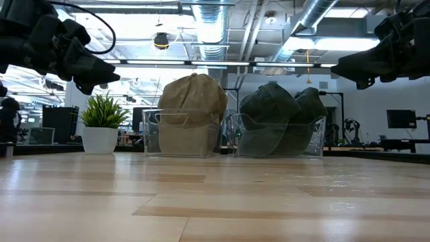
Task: Pick & Place hat
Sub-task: Return to Home Position
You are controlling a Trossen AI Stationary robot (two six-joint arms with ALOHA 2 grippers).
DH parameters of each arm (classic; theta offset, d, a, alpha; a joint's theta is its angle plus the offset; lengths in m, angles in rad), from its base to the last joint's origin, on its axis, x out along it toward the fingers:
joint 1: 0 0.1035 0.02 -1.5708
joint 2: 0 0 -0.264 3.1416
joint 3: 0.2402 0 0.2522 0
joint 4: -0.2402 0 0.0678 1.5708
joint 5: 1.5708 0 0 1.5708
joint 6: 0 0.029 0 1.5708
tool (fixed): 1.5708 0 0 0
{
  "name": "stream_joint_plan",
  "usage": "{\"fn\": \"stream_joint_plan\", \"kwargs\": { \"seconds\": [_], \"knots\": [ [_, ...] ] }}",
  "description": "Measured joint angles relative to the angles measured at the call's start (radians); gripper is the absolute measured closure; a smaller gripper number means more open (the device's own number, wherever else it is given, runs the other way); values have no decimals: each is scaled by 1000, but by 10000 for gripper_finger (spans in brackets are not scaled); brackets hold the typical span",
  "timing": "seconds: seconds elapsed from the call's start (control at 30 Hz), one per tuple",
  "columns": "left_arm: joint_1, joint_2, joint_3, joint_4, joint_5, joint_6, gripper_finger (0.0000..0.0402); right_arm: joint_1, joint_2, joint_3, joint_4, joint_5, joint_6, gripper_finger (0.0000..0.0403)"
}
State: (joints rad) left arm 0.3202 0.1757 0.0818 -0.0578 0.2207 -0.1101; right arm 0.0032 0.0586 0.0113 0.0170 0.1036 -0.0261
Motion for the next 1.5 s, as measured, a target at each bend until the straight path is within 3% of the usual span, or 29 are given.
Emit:
{"fn": "stream_joint_plan", "kwargs": {
  "seconds": [0.5,0.67,0.9,1.17,1.5],
  "knots": [
    [-8,75,0,13,-2,0,248,0,0,0,-1,0,0,227],
    [-104,47,1,25,-8,0,248,0,0,0,0,0,0,225],
    [-338,-17,1,22,-4,0,248,0,0,0,11,5,0,223],
    [-442,-175,1,30,-8,0,248,0,0,-1,14,4,0,226],
    [-559,-176,1,49,-7,0,248,1,0,-1,17,3,0,225]
  ]
}}
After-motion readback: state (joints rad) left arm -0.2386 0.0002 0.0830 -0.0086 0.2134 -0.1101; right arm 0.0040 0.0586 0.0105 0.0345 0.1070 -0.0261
